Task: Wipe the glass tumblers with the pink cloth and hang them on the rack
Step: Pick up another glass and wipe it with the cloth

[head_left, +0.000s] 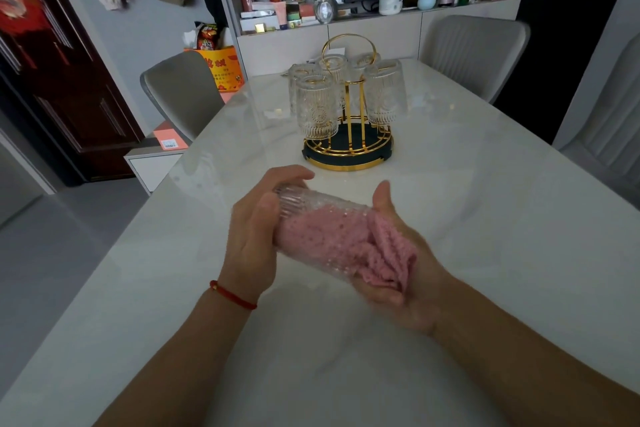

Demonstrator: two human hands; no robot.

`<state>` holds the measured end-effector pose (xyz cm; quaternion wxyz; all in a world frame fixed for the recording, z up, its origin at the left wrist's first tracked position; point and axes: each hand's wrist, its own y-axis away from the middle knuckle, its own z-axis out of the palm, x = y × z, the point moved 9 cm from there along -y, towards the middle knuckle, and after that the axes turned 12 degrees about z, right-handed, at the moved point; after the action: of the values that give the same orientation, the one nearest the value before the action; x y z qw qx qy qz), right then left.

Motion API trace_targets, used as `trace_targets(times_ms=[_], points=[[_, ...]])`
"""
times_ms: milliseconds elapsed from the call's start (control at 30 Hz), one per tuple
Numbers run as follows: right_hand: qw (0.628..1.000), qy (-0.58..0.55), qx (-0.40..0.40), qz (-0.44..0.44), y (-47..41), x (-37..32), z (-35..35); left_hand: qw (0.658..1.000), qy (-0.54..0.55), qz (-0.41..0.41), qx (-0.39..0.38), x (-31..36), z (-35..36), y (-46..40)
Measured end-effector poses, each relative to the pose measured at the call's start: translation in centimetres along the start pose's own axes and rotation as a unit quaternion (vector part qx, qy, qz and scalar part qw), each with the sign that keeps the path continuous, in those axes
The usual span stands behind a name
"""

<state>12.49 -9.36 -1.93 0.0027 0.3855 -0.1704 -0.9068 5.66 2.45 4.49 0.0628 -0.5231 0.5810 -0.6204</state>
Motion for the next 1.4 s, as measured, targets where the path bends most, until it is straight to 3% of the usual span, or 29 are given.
trace_targets(times_ms=[100,167,233,300,367,467,600,667,767,867,933,1000,1067,1167,1233,1333,1400], points=[[0.988,0.12,0.09,-0.042,0.7,-1.8,-1.3,0.962,0.095,-0.246,-0.076,-2.9,1.5,1.6],[0.965,0.212,0.125,-0.087,0.9,-2.5,-0.7,0.908,0.127,-0.396,-0.052,-4.2,1.8,3.4],[0.951,0.261,0.12,-0.117,0.9,-2.3,0.5,0.89,0.083,-0.448,0.012,-4.2,1.4,3.9],[0.964,0.23,0.1,-0.084,0.3,-1.2,0.6,0.9,0.059,-0.426,0.077,-3.7,1.1,3.7],[0.978,0.173,0.105,-0.053,0.0,-0.4,0.3,0.931,0.067,-0.343,0.11,-2.9,0.7,2.7],[0.994,0.027,0.109,-0.01,-0.4,0.8,-1.0,0.976,0.041,-0.189,0.1,-1.3,0.1,1.0],[0.992,-0.12,-0.043,0.001,-0.9,1.3,1.0,0.997,0.014,-0.004,0.072,0.3,-0.6,0.1],[0.991,-0.11,-0.071,-0.01,-0.5,0.9,1.3,0.998,0.013,0.047,0.027,0.8,-0.2,-0.1],[1.0,0.0,0.016,-0.015,-0.1,-0.5,-0.3,0.995,0.051,-0.068,-0.056,-1.4,0.9,0.3],[0.977,0.168,0.122,-0.055,0.7,-2.3,-1.4,0.937,0.15,-0.292,-0.118,-4.0,2.1,2.2],[0.937,0.306,0.132,-0.107,1.1,-2.8,0.5,0.891,0.16,-0.417,-0.082,-4.8,2.2,3.6],[0.922,0.346,0.106,-0.136,1.0,-1.8,1.6,0.884,0.078,-0.46,0.0,-5.0,1.4,4.2],[0.941,0.295,0.12,-0.112,0.6,-0.9,0.7,0.901,0.04,-0.425,0.076,-4.7,0.9,4.0],[0.983,0.136,0.116,-0.039,-0.4,0.5,-1.3,0.948,0.039,-0.287,0.132,-3.1,0.4,2.7],[0.996,0.031,0.083,0.003,-0.7,1.1,-0.8,0.972,0.024,-0.192,0.137,-2.2,0.0,2.2],[0.994,-0.108,0.001,-0.007,-0.8,1.1,0.3,0.99,0.03,-0.044,0.128,-0.7,-0.3,1.1],[0.993,-0.119,-0.016,-0.022,-1.0,0.6,0.2,0.994,0.033,-0.017,0.1,-0.6,-0.4,0.7]])
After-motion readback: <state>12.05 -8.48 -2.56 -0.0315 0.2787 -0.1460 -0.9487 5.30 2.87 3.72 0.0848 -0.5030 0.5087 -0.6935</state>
